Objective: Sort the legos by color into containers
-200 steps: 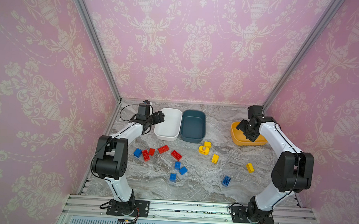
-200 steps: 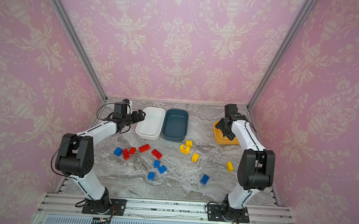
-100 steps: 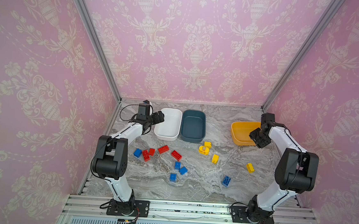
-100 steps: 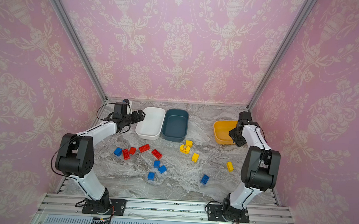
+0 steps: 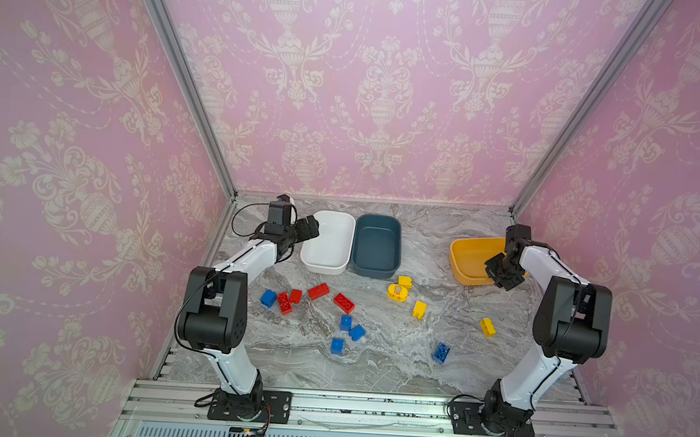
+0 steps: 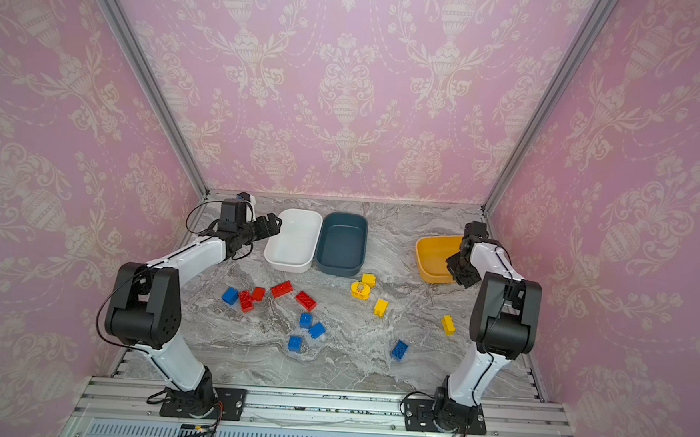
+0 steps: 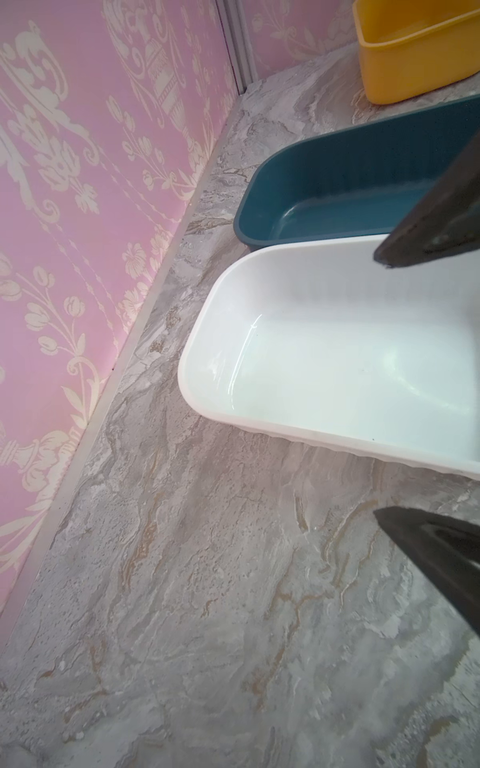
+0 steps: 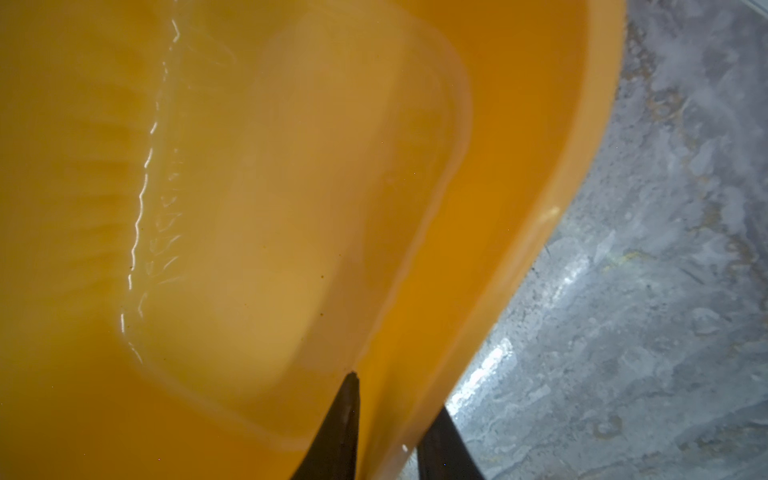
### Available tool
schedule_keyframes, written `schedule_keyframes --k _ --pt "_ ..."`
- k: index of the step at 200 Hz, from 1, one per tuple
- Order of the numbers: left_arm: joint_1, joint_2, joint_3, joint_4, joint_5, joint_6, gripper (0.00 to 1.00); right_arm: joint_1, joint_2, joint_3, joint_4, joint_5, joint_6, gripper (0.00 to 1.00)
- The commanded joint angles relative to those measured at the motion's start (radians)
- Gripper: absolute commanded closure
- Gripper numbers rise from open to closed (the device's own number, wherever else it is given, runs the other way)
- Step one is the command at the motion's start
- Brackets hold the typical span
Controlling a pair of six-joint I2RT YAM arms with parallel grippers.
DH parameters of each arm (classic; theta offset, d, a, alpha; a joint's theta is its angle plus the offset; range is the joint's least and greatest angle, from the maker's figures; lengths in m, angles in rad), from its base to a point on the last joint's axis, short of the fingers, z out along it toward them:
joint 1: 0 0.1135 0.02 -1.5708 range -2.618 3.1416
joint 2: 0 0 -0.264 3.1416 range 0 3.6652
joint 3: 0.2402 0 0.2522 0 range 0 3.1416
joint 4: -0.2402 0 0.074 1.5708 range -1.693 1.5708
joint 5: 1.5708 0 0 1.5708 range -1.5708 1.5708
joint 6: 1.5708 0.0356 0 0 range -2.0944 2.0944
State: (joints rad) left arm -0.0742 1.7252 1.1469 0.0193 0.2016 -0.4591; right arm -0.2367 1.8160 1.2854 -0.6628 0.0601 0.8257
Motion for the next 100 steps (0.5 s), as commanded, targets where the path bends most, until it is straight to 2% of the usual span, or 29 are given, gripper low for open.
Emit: schedule_keyframes --k 1,67,100 --pt "0.011 -0.035 -0.017 -0.009 -0.022 0.000 0.08 -0.009 0.014 0.018 -0.003 0.012 0.001 0.82" --pt "0.013 -0.043 -0.027 -0.005 -0.019 -0.001 0.08 0.000 0.015 0.044 -0.014 0.016 -0.068 0.98" --pt "0.014 -0.045 -0.034 -0.001 -0.018 -0.001 0.08 0.037 0.049 0.109 -0.049 0.028 -0.163 1.00"
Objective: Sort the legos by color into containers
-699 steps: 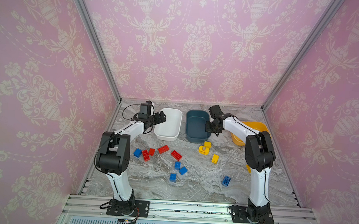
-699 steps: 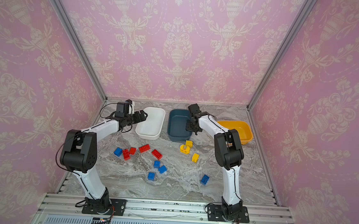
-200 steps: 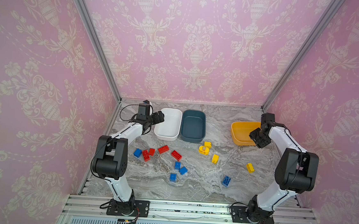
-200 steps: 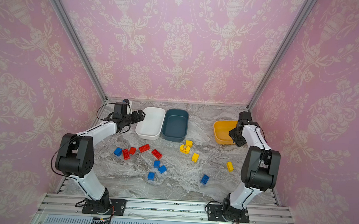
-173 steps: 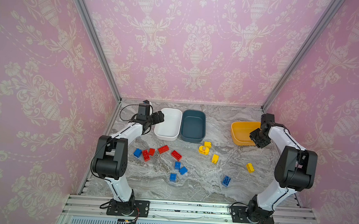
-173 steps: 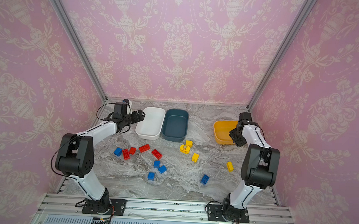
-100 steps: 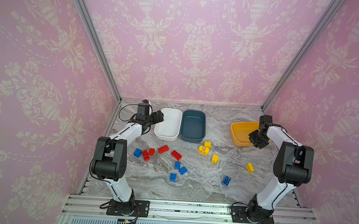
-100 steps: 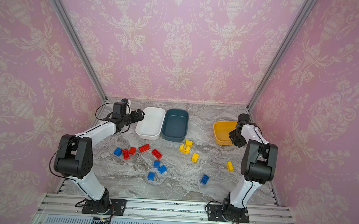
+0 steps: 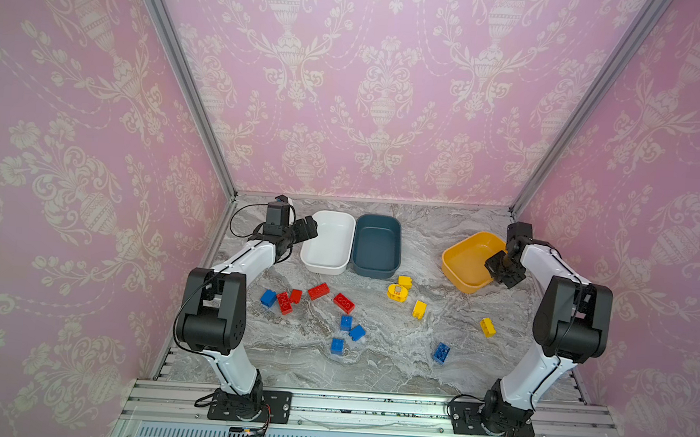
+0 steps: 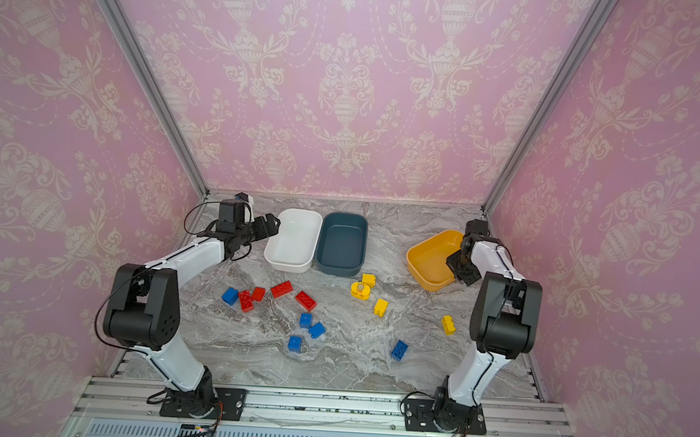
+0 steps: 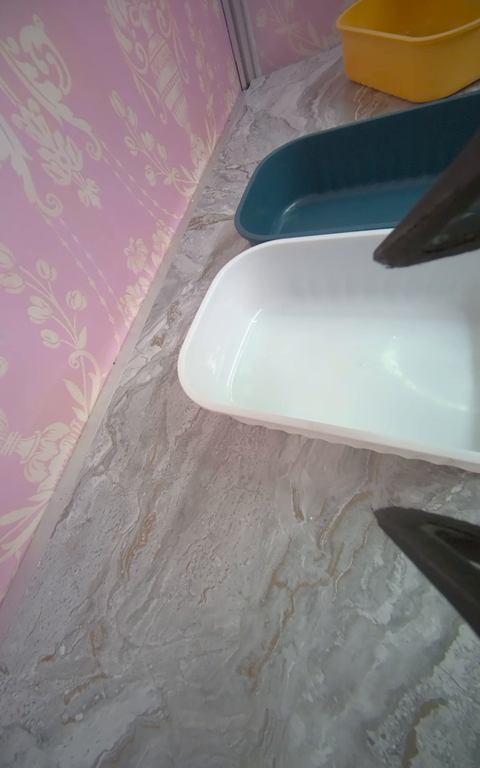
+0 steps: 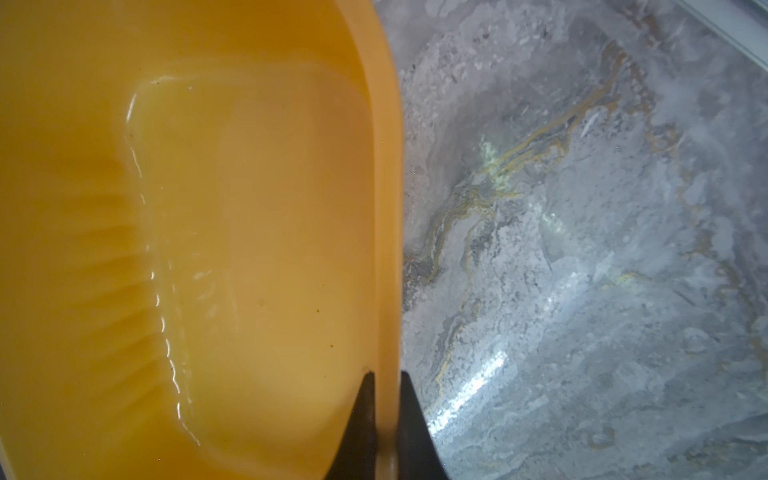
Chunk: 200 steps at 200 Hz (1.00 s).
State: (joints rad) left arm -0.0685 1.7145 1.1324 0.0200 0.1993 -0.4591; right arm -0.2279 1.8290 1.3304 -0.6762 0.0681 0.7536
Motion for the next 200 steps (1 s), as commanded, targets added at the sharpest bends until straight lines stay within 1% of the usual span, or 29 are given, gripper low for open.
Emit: schedule_keyframes --k 1,12,20,25,79,123,164,200 --pt "0.008 -0.035 -0.019 -0.002 -0.016 -0.001 0.08 0.029 0.038 0.066 -0.036 0.020 -0.094 1.00" --pt "0.007 -0.036 -0.022 0.000 -0.015 -0.001 0.08 0.042 0.059 0.094 -0.045 0.012 -0.139 1.00" --pt "0.007 -0.037 -0.023 -0.001 -0.014 -0.002 0.07 0.052 0.073 0.111 -0.051 0.009 -0.149 1.00" --pt "0.007 -0.039 -0.026 -0.002 -0.014 -0.003 0.08 0.058 0.081 0.119 -0.049 0.001 -0.188 1.00" --pt "0.017 -0.061 -0.039 -0.008 -0.012 0.000 0.08 0.114 0.183 0.230 -0.063 -0.117 -0.382 1.00" --pt "0.022 -0.073 -0.049 -0.012 -0.009 0.002 0.07 0.160 0.282 0.366 -0.144 -0.123 -0.551 1.00" --pt "0.027 -0.082 -0.050 -0.015 -0.013 0.002 0.07 0.201 0.298 0.380 -0.137 -0.121 -0.614 1.00" --pt "0.027 -0.081 -0.050 -0.009 -0.008 -0.003 0.07 0.239 0.320 0.399 -0.143 -0.123 -0.640 1.00"
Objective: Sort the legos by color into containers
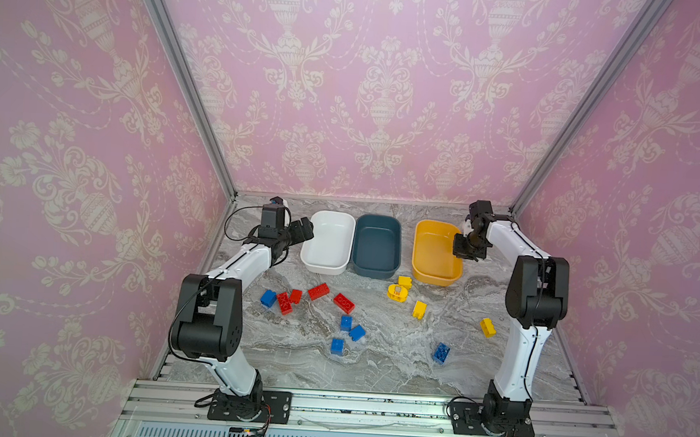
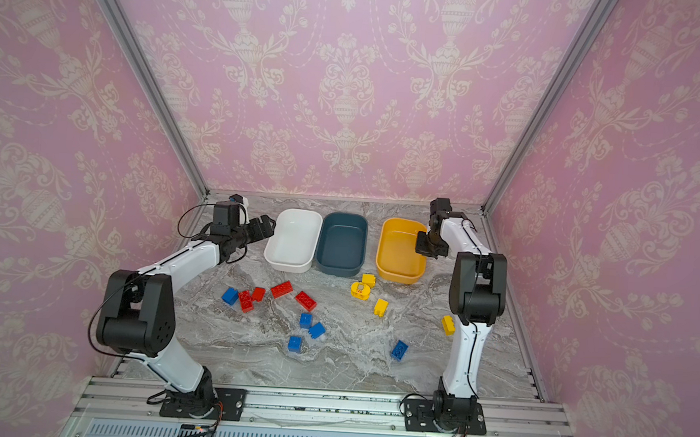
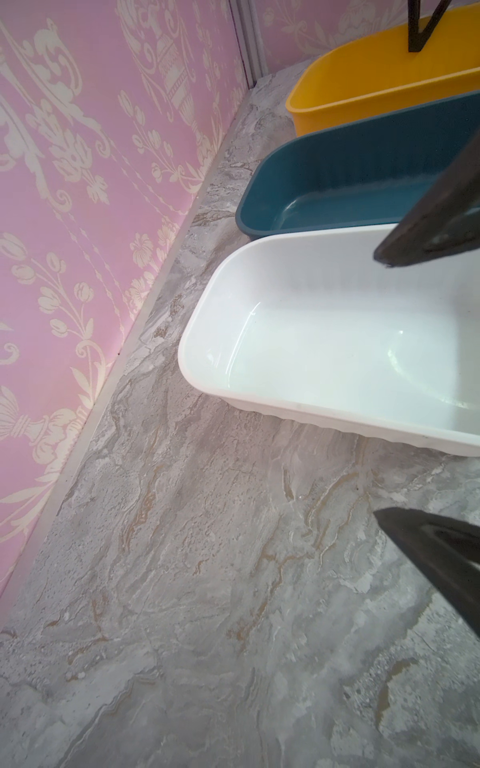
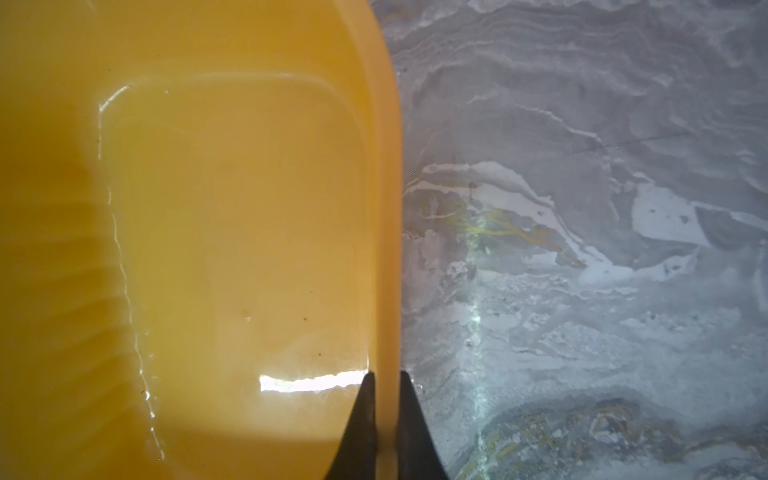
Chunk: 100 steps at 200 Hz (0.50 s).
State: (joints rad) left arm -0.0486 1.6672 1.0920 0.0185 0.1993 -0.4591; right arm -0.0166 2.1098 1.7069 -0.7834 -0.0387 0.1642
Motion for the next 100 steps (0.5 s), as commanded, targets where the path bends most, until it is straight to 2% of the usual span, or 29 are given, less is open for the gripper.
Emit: schedule_keyframes --k 1,100 --pt "0.007 -0.034 -0.010 -0.008 -0.008 -0.003 0.07 0.029 0.040 0.024 -0.036 -0.015 -0.051 1.00" --pt "0.012 -0.046 -0.021 -0.006 -0.013 -0.003 0.07 0.084 0.099 0.122 -0.082 -0.007 -0.056 1.00"
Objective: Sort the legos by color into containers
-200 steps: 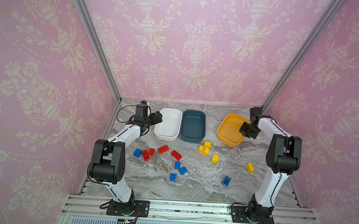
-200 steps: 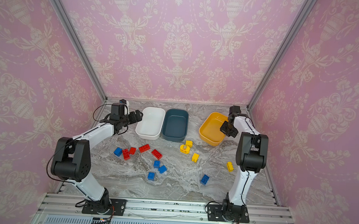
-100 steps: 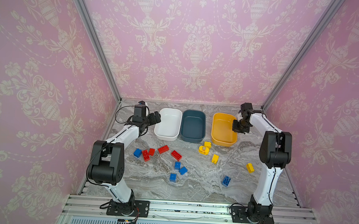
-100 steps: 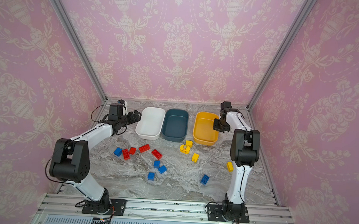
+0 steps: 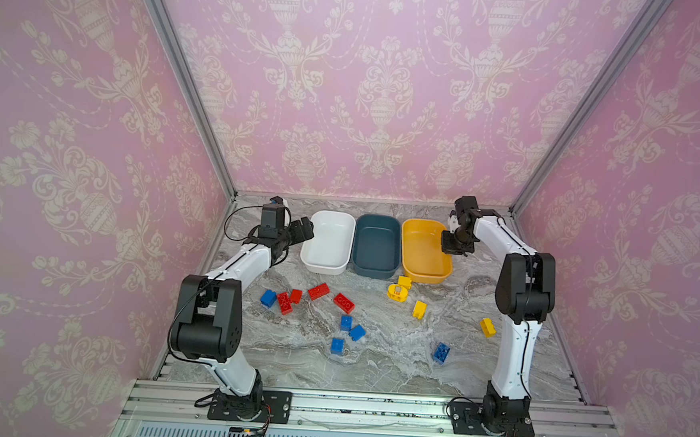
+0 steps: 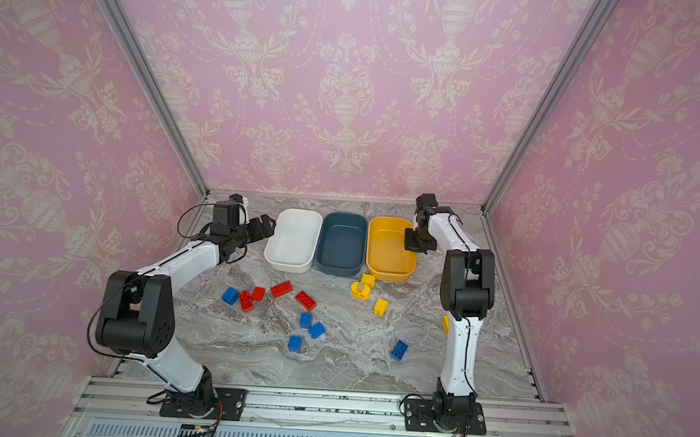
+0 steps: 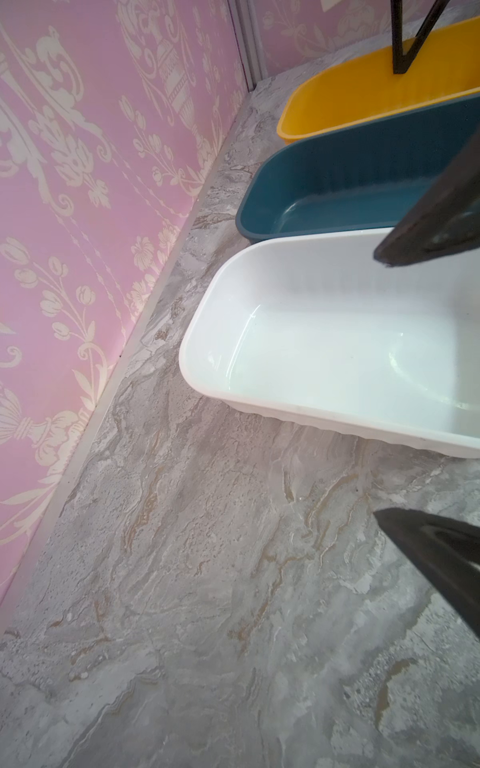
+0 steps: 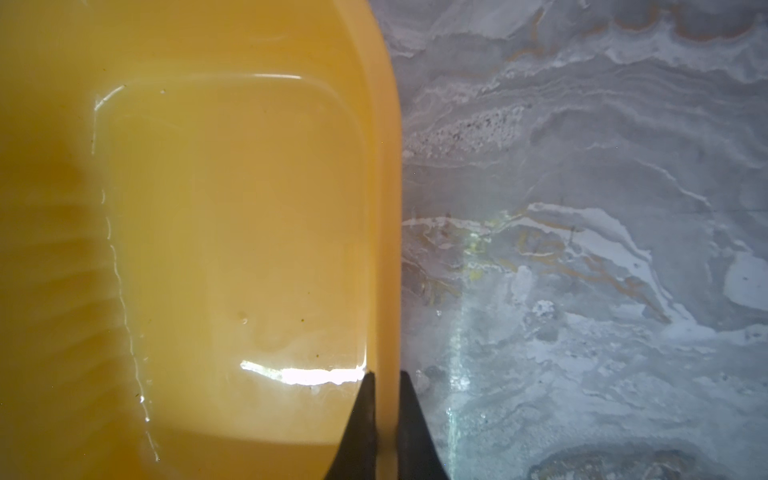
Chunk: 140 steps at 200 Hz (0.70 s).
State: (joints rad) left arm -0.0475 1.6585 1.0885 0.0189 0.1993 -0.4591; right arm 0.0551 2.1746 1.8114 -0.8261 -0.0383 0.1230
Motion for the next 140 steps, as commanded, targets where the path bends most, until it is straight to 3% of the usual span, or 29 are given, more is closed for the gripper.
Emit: schedule_keyframes --k 1,62,80,140 --pt "0.011 -0.036 -0.017 -0.007 -0.014 -0.003 0.07 0.013 0.035 0.017 -0.039 -0.008 -0.015 1.00" --pt "0.017 -0.039 -0.025 -0.001 -0.014 -0.004 0.06 0.032 0.021 -0.009 -0.043 -0.011 -0.010 1.00" --pt "0.017 -0.039 -0.025 0.000 -0.014 -0.005 0.06 0.031 0.012 -0.015 -0.039 -0.006 -0.005 0.95" --pt "0.018 -0.051 -0.025 0.005 -0.008 -0.010 0.06 0.022 -0.085 -0.055 0.002 0.013 0.025 0.44"
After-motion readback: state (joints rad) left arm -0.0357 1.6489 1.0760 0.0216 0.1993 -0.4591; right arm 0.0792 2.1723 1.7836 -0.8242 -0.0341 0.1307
